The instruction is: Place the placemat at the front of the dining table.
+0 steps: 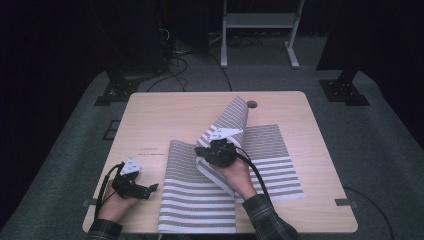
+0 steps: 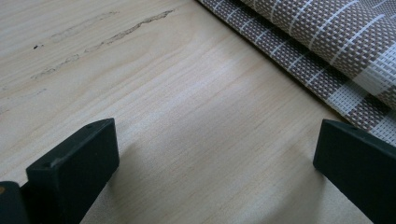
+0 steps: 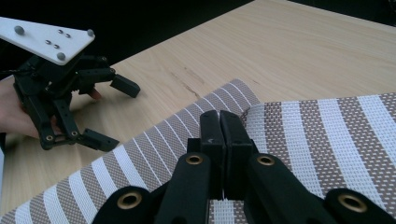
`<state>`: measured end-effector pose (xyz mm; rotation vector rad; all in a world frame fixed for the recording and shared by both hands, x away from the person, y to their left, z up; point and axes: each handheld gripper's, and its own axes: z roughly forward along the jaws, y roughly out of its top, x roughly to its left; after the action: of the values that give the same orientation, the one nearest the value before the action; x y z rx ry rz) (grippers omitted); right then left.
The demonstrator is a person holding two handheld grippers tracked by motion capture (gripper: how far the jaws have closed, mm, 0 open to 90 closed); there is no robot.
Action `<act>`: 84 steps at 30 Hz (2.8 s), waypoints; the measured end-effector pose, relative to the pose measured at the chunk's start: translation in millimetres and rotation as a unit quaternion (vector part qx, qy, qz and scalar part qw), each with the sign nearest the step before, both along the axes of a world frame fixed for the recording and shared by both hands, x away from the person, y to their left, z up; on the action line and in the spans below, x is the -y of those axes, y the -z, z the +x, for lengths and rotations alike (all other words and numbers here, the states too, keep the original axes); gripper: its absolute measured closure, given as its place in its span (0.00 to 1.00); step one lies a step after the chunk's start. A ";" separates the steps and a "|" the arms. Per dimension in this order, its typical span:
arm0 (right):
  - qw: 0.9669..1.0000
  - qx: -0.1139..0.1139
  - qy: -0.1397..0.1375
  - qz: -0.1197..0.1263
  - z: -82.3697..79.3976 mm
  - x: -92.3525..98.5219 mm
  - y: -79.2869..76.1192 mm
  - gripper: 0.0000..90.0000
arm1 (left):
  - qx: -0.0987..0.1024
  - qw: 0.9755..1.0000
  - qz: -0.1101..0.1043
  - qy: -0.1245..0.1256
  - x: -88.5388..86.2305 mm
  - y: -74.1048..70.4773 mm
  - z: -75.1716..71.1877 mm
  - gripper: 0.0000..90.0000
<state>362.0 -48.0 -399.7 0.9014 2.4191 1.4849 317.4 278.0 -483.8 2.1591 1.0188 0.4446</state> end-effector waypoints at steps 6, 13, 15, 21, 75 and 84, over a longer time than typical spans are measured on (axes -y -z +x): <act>1.000 0.000 -0.017 0.003 -0.8 -15.3 -0.1 0.99 | 0.000 1.000 0.000 0.000 0.0 0.0 0.0 0.00; 0.999 0.001 -0.032 0.008 -1.5 -28.7 -1.6 0.99 | -0.001 1.000 0.002 0.003 -0.1 -0.2 0.2 0.00; 0.999 0.001 -0.035 0.007 -2.0 -33.1 -1.8 0.99 | -0.001 1.000 0.002 0.004 -0.1 -0.3 0.2 0.00; 0.999 0.002 -0.050 0.010 -3.4 -45.3 -2.7 0.99 | -0.001 1.000 0.001 0.004 0.1 -0.2 0.3 0.00; 0.998 -0.002 0.042 -0.043 -20.4 75.0 -3.7 0.44 | 0.002 1.000 0.011 0.008 -0.2 -1.9 -1.7 0.00; 0.994 -0.009 0.095 -0.055 -40.3 139.7 13.1 0.42 | -0.010 1.000 -0.008 0.018 -0.2 -8.6 -7.7 0.04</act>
<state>321.7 -187.7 -412.8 1.0905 2.3253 1.2700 309.8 278.2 -475.1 2.1677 0.9898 0.3981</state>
